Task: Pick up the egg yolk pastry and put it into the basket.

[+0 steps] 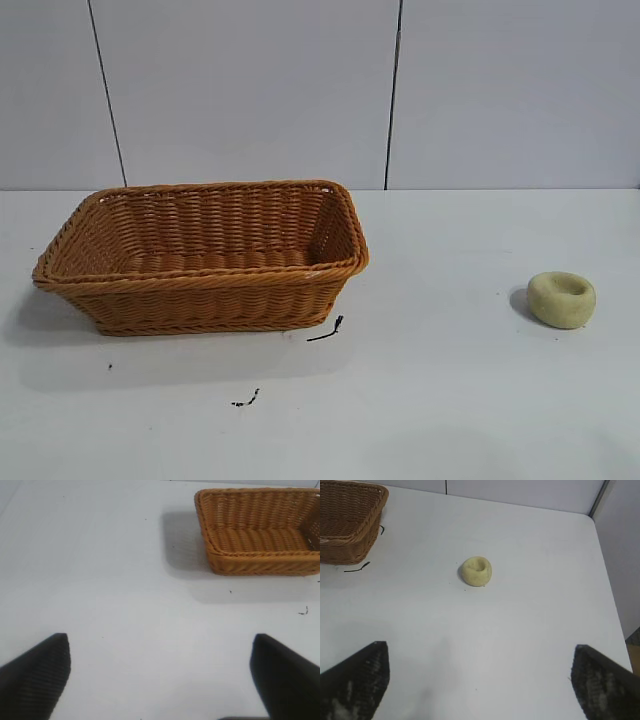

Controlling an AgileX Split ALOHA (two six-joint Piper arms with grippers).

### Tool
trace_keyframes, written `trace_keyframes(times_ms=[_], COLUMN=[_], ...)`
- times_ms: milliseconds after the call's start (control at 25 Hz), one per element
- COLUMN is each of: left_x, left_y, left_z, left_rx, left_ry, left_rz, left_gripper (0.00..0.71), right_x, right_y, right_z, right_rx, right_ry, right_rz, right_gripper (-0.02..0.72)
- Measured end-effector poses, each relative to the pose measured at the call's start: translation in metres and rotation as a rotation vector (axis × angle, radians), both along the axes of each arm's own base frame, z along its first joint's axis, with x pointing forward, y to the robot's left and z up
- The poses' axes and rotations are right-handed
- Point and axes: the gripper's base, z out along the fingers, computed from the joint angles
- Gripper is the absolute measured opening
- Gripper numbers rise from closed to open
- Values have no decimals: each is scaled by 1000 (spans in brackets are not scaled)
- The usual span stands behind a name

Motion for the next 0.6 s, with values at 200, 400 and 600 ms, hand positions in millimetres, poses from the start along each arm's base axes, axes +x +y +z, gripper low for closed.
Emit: trace_keyframes(times_ms=[200,400,600], left_x=[0,0,0], left_y=[0,0,0], left_z=[0,0,0], left_rx=[0,0,0], left_ry=[0,0,0], left_rz=[0,0,0], left_gripper=[696,696,696], right_x=[0,0,15], right_y=[0,0,1], right_z=[0,0,18], right_rx=[0,0,-2], right_ry=[-2,-3,49], right_rz=[0,0,0], right_gripper=[685,685,685])
